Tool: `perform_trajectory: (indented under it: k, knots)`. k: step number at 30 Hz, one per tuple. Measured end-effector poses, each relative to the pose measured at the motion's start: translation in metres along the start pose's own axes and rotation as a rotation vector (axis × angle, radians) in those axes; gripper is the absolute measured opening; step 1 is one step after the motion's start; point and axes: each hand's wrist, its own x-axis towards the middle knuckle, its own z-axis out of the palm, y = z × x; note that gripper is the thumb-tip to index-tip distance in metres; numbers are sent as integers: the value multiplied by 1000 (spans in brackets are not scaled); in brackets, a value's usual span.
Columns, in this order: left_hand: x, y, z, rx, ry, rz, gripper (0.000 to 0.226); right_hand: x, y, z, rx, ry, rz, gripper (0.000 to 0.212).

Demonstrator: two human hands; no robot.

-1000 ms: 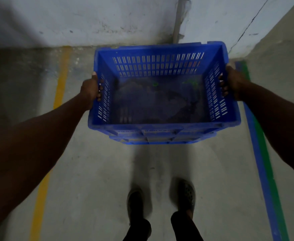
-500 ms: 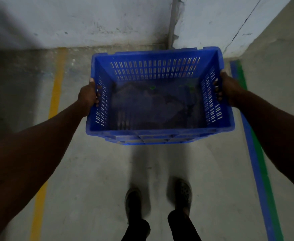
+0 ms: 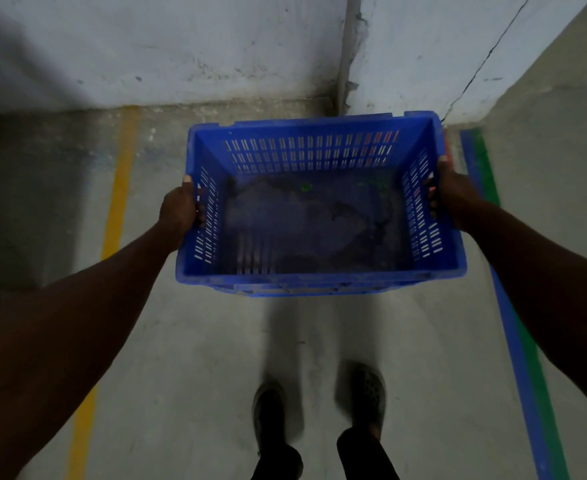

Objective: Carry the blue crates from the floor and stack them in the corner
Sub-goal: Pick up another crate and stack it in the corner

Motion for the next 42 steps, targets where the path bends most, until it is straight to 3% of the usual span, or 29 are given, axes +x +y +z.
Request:
perform_trajectory:
  k: [5, 8, 11, 17, 23, 27, 29, 33, 42]
  knots:
    - [-7, -1, -9, 125, 145, -12, 64, -5, 5, -5, -215, 124, -52, 64]
    - [-40, 15, -15, 99, 289, 136, 48, -33, 6, -13, -273, 189, -142, 78]
    - [-94, 45, -28, -74, 270, 199, 35, -84, -3, -23, -130, 207, -205, 74]
    - [-248, 146, -79, -431, 28, 173, 23, -273, -44, -59, 359, 107, -118, 34]
    - [-393, 214, -135, -565, -240, 88, 28, -482, -65, -110, 590, 159, -1, 59]
    - [-475, 221, -142, -466, -488, 53, 34, -601, -42, -133, 693, 248, 39, 61]
    - [-515, 218, -133, -350, -646, 61, 41, -655, -19, -137, 734, 316, 65, 51]
    - [-592, 213, -101, -106, -944, 54, 32, -749, 35, -138, 726, 450, 104, 42]
    - [-801, 146, -76, 233, -1427, 227, 32, -1003, 212, -105, 1024, 872, 315, 39]
